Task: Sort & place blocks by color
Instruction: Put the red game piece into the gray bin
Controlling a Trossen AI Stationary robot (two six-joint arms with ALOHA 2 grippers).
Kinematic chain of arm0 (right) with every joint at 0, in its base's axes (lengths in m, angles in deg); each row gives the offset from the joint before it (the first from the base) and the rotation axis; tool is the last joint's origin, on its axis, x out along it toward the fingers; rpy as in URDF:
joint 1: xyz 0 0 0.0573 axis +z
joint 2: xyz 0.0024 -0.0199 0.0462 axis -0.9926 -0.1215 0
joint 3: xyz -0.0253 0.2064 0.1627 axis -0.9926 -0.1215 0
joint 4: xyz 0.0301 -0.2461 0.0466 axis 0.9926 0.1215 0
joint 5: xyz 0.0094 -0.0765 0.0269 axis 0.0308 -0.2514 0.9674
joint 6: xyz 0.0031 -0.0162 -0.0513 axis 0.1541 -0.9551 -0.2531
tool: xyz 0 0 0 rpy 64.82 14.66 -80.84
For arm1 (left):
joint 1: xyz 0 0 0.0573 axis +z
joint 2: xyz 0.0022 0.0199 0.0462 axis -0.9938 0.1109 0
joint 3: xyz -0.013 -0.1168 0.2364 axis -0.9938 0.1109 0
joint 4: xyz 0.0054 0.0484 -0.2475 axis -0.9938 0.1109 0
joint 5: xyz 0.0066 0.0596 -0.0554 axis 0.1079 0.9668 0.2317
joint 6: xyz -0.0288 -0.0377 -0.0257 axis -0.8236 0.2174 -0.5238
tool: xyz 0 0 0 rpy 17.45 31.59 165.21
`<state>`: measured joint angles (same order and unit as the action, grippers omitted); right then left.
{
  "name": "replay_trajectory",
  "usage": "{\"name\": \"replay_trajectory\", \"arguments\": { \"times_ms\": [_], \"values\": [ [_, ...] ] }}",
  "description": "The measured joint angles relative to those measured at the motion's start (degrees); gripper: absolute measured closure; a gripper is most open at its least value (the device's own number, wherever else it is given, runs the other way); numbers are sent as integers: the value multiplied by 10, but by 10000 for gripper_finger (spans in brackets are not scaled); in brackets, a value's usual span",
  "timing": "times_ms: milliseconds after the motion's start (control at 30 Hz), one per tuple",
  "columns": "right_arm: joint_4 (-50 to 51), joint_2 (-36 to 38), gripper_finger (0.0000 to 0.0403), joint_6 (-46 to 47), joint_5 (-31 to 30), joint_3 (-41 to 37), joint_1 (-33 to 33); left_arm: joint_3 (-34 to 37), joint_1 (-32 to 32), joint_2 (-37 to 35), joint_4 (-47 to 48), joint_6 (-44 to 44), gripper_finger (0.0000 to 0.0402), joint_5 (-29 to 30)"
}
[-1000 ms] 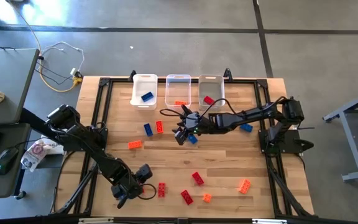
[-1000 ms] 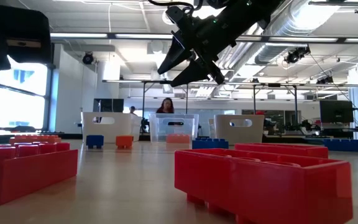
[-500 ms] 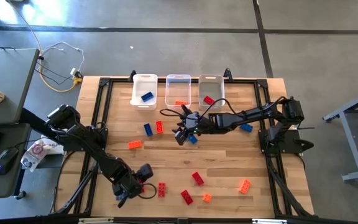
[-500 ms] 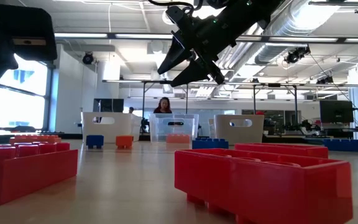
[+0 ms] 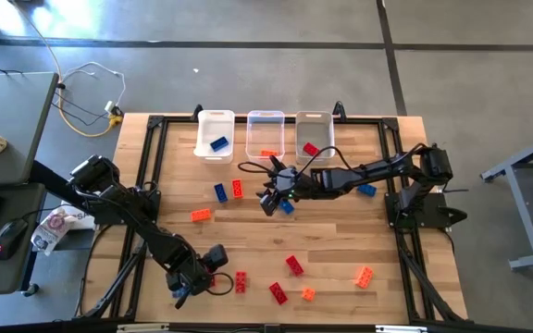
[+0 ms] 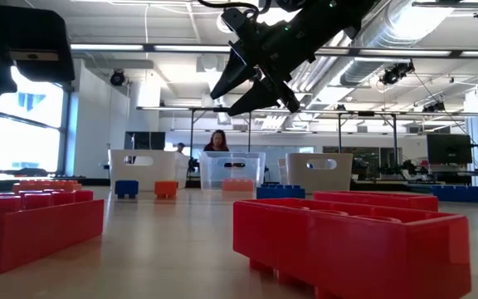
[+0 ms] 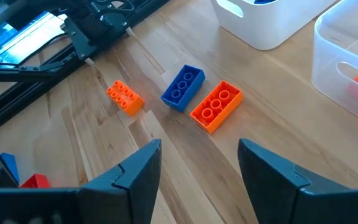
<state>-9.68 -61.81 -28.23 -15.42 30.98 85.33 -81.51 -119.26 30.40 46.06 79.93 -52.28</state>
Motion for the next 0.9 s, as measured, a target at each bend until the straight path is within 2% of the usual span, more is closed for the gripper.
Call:
{"name": "replay_trajectory", "arguments": {
  "times_ms": [467, 667, 900],
  "values": [
    [0, 0, 203, 6, 0, 0, 0, 0, 5, 1, 1, 21, 220, -8],
    [0, 0, 203, 12, 0, 0, 0, -1, 5, 40, -2, 30, 220, -11],
    [-3, 0, 203, 12, 3, 0, 0, -3, 4, 65, -1, -3, 220, 5]
  ]
}}
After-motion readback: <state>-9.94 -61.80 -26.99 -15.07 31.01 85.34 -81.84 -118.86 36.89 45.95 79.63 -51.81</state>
